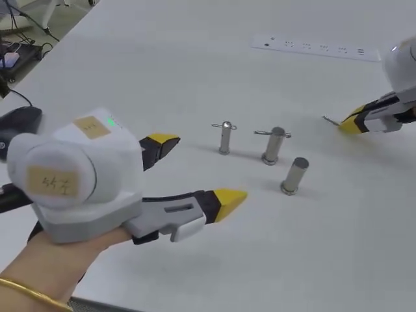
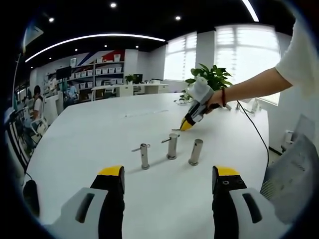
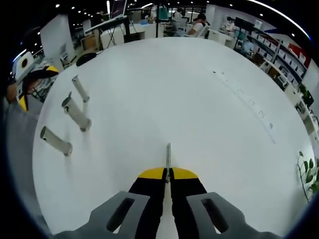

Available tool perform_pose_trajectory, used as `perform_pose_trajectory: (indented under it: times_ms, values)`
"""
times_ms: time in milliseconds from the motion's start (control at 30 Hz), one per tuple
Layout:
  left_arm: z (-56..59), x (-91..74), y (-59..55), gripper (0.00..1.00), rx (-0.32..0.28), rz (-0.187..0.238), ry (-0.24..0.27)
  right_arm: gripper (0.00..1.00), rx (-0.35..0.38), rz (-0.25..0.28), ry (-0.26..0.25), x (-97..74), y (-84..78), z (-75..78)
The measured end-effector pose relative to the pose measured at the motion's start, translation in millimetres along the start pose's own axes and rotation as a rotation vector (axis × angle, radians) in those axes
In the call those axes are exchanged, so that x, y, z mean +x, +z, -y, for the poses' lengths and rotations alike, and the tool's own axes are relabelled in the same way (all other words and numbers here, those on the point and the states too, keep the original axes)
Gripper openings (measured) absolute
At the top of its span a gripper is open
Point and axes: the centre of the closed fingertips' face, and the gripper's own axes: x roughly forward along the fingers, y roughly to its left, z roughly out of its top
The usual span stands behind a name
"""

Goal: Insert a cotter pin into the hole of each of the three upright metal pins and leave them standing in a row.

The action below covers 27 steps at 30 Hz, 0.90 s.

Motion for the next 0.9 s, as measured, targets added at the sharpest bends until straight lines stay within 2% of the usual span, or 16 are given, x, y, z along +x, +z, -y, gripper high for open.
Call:
perform_pose_trajectory:
  times_ms: [100,367,467,567,700,900]
  values:
    - [1.1,0.5,0.0,0.71,0.003,-0.002,-0.004,0.05,-0.028,-0.022,-0.001,-1.7,-1.7,-2.3]
    - [1.2,0.0,0.7,0.71,-0.001,0.0,-0.006,0.03,-0.032,-0.04,-0.027,0.2,1.4,2.4]
    - [3.4,0.2,1.1,0.7,-0.011,0.004,-0.015,0.03,-0.017,-0.034,-0.028,0.6,1.4,2.4]
    - [6.2,0.1,-1.4,0.7,-0.002,-0.01,-0.024,0.03,-0.029,-0.029,-0.033,-0.1,2.6,2.1]
    - [11.4,0.2,0.0,0.67,-0.012,-0.008,-0.041,0.03,-0.036,0.001,-0.047,-7.2,11.2,1.4]
    - [21.2,3.2,4.4,0.65,-0.011,-0.006,-0.08,0.02,-0.067,0.028,-0.053,-19.3,20.8,-10.2]
